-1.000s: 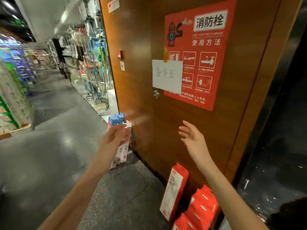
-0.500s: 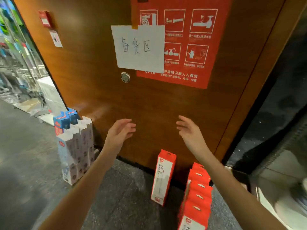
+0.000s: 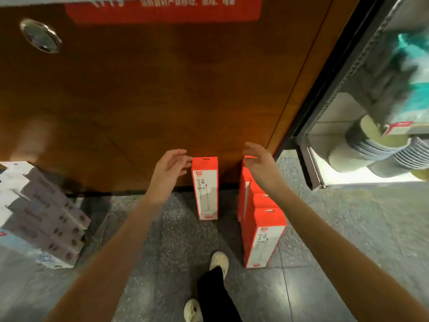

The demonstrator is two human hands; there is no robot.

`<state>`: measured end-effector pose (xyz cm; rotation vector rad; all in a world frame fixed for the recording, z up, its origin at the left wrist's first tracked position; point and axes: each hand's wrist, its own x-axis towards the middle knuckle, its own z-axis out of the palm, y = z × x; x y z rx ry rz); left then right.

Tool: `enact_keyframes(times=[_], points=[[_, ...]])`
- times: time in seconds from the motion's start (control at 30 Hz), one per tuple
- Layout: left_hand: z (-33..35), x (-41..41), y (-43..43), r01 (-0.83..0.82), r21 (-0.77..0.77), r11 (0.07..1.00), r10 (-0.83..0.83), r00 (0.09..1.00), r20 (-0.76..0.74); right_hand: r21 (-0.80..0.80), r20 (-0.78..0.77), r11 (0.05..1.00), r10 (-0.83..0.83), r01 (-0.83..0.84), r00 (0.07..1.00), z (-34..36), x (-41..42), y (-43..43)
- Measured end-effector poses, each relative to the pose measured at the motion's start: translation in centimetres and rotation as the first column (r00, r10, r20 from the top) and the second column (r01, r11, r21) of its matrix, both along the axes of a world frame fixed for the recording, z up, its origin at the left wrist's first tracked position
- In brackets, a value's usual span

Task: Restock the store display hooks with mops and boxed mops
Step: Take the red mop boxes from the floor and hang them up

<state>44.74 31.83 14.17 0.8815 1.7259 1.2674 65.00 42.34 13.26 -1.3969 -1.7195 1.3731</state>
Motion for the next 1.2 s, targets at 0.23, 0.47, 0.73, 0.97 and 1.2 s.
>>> enact_keyframes(times=[0.23,0.47,0.73,0.97,1.2], points=[[-10.1,-2.2,7.0,0.071,-0.159,0.985,-0.075,0.997,-0.020,-0.144,0.112,0.989,0.001,0.015,0.994,-9.9,-2.4,4.0],[-24.8,-5.2,8.4,0.114,-0.302,0.946,-0.113,0.993,0.022,-0.269,0.176,0.961,0.111,-0.061,0.978,-22.5,-5.1,5.2],[-42.8,-8.4,10.7,-0.025,-0.328,0.944,0.040,0.998,0.038,-0.330,0.168,0.944,0.070,-0.011,0.983,-39.4,-8.9,9.3],[-52.3,-11.3,14.8,0.053,-0.293,0.955,-0.045,0.998,0.034,-0.272,0.145,0.959,0.115,-0.073,0.983,-47.8,-11.8,13.6],[-53.1,-10.6,16.3,0.095,-0.244,0.965,-0.073,0.992,0.100,-0.231,0.046,0.965,0.134,-0.120,0.990,-49.0,-13.1,14.4]])
